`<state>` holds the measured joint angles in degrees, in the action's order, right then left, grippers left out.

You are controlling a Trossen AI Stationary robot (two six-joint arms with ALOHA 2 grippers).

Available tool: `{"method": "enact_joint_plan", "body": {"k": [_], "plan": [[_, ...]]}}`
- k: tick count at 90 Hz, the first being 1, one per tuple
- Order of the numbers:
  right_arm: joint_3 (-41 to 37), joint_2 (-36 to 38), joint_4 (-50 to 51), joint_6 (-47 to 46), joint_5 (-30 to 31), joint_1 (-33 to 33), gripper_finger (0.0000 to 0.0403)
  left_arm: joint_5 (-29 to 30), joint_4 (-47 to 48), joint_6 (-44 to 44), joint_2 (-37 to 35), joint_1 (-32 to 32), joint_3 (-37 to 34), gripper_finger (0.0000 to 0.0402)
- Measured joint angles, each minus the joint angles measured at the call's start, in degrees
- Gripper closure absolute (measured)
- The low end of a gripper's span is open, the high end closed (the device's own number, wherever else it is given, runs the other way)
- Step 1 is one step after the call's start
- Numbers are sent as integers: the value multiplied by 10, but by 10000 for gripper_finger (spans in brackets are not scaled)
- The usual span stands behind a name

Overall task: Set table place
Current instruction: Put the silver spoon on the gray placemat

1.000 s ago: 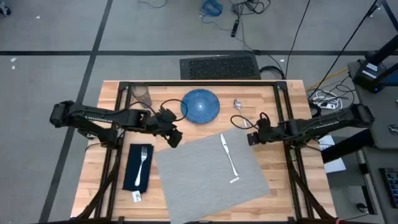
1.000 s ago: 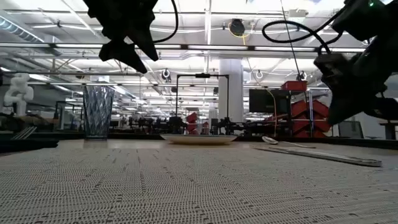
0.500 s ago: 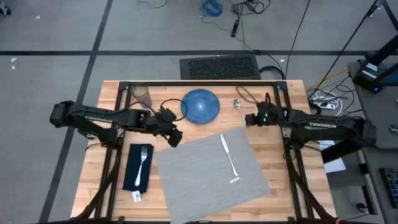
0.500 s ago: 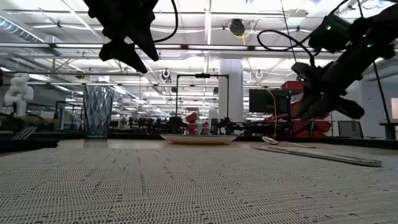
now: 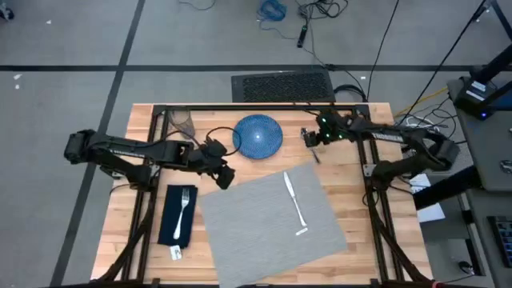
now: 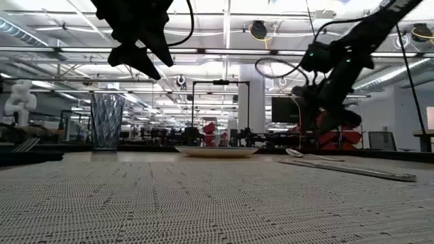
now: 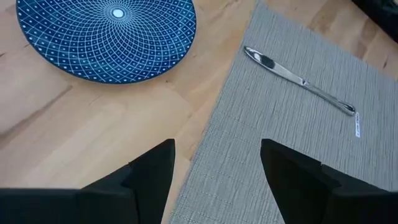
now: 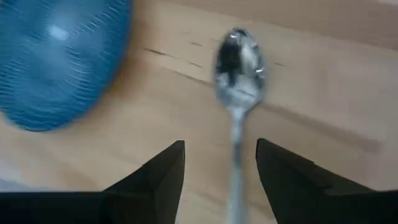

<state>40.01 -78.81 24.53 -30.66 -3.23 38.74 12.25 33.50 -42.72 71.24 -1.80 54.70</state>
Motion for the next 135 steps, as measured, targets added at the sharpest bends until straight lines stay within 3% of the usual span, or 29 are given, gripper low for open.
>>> {"method": "enact_joint_plan", "body": {"k": [24, 44, 55, 72, 92, 117, 127, 135], "plan": [[17, -88, 29, 28, 0, -5, 229, 1, 0, -1, 0, 0, 0, 178], [18, -100, 26, 30, 17, -6, 240, 2, 1, -4, 0, 0, 0, 178], [18, -101, 26, 46, 25, -6, 276, 2, 2, -4, 0, 0, 0, 178], [17, -101, 19, 65, 28, -2, 386, 2, 2, -5, 0, 0, 0, 178], [18, -94, 46, 55, -3, -10, 399, 2, 3, -5, 0, 0, 0, 178], [16, 16, 163, -1, -17, -79, 401, 2, 5, -2, 0, 0, 0, 178], [16, 67, 168, -80, -14, -154, 402, 2, 5, 0, 0, 0, 0, 178], [16, 82, 167, -164, 23, -233, 402, 7, 5, 1, 0, 0, 0, 178]]}}
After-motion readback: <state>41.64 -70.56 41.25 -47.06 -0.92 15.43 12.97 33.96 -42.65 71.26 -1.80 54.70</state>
